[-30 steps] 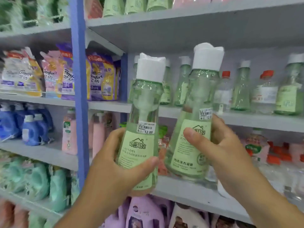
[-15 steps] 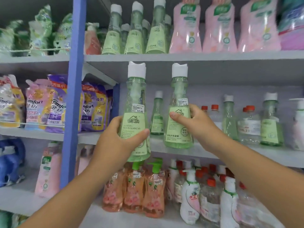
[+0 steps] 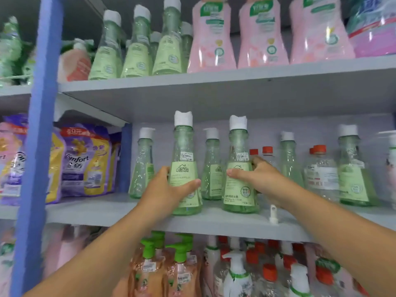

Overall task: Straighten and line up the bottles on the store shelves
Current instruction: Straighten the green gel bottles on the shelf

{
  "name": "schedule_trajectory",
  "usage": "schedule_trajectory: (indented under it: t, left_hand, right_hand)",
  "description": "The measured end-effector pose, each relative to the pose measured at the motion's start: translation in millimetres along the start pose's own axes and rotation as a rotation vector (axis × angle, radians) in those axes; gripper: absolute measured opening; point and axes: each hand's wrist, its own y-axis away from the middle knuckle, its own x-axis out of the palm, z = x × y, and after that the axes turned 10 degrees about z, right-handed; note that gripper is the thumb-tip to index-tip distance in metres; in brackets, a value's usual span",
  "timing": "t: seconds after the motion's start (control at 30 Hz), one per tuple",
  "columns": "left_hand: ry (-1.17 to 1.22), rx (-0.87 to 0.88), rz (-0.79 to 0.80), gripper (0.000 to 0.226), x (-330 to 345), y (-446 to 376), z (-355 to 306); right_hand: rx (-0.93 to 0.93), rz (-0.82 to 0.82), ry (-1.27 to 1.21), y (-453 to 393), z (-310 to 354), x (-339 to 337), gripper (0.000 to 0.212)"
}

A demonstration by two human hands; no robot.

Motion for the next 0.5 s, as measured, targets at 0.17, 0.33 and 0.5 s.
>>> schedule_trajectory:
  t: [0.17,0.33,0.5]
  left_hand:
    - [-0.330,0.001,0.208,0.069,5.6,-24.1,-9.7]
    - [-0.639,0.039,0.248,0.073,21.3,-41.6,-19.9]
    - [-0.950,0.122,0.368,0.056,35.9,-44.6,-37.5]
  right_hand:
    - [0.106,-0.002,0.228,-0.6,-4.1,-27.7,0.041]
    - [0.149,-0.096,0.381,-1.6,-11.9,-39.9,0.031]
    - [0.202,-0.168,0.569,-1.0,-6.5,-45.6,0.027]
